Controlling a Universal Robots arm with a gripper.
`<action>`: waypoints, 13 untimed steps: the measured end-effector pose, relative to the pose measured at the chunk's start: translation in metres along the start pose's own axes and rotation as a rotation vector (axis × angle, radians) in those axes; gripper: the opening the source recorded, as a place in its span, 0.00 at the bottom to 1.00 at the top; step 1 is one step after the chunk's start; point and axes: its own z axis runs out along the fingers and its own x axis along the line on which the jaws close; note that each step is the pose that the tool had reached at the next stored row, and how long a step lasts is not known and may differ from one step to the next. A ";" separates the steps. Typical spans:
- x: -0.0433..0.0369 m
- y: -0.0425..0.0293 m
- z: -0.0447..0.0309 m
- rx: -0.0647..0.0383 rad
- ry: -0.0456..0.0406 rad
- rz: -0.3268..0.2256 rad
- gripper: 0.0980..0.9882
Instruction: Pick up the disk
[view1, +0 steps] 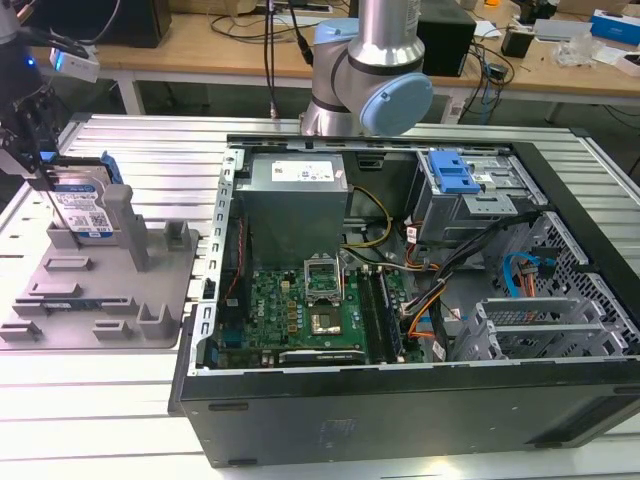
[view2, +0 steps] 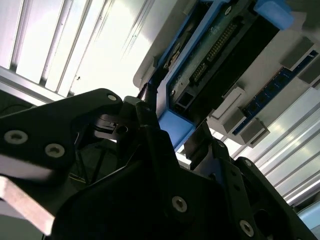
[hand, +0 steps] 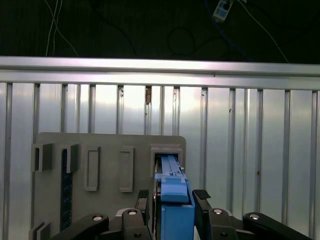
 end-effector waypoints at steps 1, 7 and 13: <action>0.0000 0.0000 0.0001 0.000 0.0000 0.000 0.42; 0.0000 0.0000 0.0002 0.000 0.0001 0.000 0.33; 0.0000 0.0000 0.0007 0.000 0.0000 0.000 0.30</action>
